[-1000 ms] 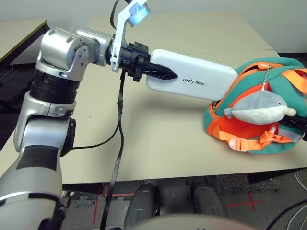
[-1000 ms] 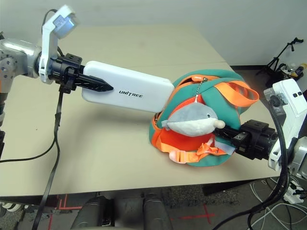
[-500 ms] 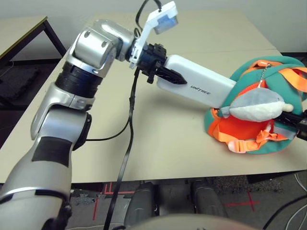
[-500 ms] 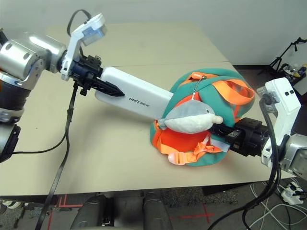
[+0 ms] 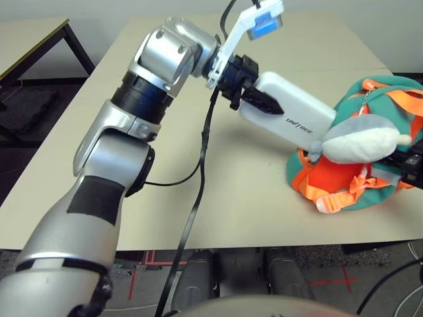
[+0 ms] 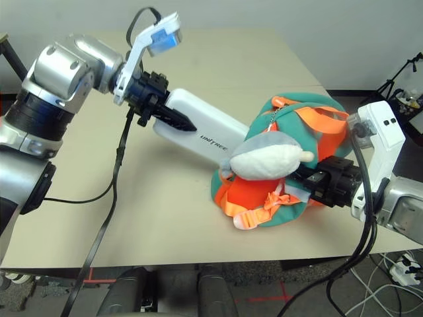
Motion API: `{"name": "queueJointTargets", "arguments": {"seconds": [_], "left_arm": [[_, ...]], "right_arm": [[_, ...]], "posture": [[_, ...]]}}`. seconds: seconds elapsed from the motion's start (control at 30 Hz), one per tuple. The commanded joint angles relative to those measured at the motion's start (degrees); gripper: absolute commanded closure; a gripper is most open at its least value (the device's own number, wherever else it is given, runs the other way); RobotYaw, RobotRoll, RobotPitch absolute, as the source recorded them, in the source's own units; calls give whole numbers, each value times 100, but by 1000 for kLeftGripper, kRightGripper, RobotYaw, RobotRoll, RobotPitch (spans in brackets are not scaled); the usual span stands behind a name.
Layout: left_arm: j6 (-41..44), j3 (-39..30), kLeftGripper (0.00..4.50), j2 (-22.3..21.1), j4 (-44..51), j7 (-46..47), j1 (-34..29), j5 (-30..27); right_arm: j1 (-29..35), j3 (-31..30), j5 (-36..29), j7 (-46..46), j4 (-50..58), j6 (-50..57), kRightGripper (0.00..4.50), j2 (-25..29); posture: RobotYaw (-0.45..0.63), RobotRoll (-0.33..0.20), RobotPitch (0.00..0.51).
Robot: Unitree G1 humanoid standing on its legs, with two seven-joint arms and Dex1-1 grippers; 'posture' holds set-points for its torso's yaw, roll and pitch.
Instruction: Put the pencil case into the backpack and zip it.
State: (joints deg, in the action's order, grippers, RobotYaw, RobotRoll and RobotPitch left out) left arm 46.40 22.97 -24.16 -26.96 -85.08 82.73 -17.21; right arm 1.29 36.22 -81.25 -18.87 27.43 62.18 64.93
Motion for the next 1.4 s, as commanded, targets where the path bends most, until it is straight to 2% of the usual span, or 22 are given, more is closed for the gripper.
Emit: {"name": "queueJointTargets", "arguments": {"seconds": [0.03, 0.5, 0.7, 0.97, 1.2, 1.4], "left_arm": [[55, -319, 3101, 16, 114, -74, 182, -167], [689, -907, 3102, -145, 778, 196, 43, -562], [1006, -946, 3102, -120, 988, 293, -55, -755], [990, -630, 3102, 224, 1064, 465, -423, -704], [575, -452, 3102, 651, 940, 876, -714, -448], [103, -181, 3102, 849, 596, 865, -827, -126]], "right_arm": [[-92, -188, 50, -155, -6, 80, 4358, 40], [-368, -467, 371, -471, -198, 193, 4358, 37], [-450, -562, 494, -546, -245, 198, 4358, -1], [-572, -696, 629, -595, -277, 199, 4358, -107], [-759, -833, 696, -628, -309, 234, 4358, -181], [-890, -944, 777, -674, -333, 275, 4358, -249]], "posture": [[-97, 0, 97], [-69, 0, 103], [-68, 0, 103], [-67, 0, 104], [-66, 0, 113], [-66, 0, 117]]}}
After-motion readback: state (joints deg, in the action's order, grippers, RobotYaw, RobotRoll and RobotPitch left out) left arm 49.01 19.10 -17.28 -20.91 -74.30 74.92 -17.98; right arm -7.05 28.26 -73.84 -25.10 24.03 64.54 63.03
